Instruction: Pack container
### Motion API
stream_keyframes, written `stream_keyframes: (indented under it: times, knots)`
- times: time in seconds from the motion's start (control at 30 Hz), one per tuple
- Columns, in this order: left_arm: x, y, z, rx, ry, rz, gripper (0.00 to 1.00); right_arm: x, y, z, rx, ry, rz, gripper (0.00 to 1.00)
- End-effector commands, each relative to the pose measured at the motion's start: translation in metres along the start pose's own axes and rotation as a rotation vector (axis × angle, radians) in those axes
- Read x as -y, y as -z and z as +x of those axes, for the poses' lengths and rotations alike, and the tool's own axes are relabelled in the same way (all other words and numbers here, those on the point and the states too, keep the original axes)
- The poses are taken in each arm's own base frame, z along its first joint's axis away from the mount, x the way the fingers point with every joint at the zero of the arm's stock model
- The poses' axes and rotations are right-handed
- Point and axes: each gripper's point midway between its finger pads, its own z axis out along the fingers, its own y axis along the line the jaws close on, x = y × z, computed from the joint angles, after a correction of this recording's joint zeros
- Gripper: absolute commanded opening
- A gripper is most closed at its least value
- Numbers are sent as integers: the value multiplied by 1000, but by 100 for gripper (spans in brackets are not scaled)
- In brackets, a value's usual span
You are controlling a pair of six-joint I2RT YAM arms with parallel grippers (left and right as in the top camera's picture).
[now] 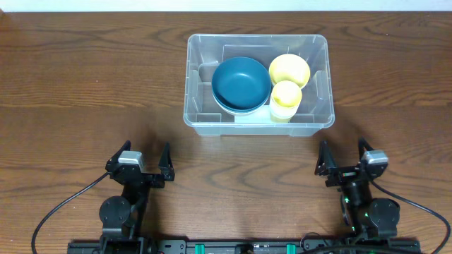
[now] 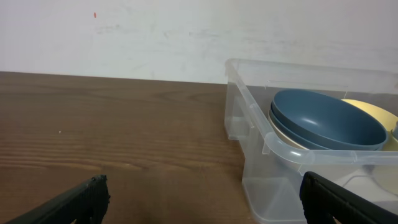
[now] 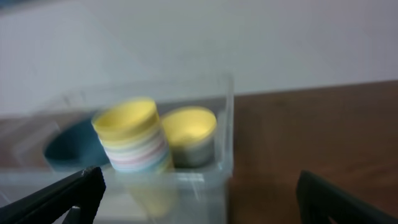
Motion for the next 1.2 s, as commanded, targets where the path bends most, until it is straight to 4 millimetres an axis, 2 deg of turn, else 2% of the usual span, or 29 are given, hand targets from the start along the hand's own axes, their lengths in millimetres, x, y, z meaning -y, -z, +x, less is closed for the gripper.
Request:
stream_keyframes:
  times: [0.0,1.17]
  knots:
    - [-1,-1,15,-47,7,1,98,-2,0,7,-23,120,-10,99]
    - [-1,-1,15,-47,7,0,98,4,0,5,-18,134,14,99]
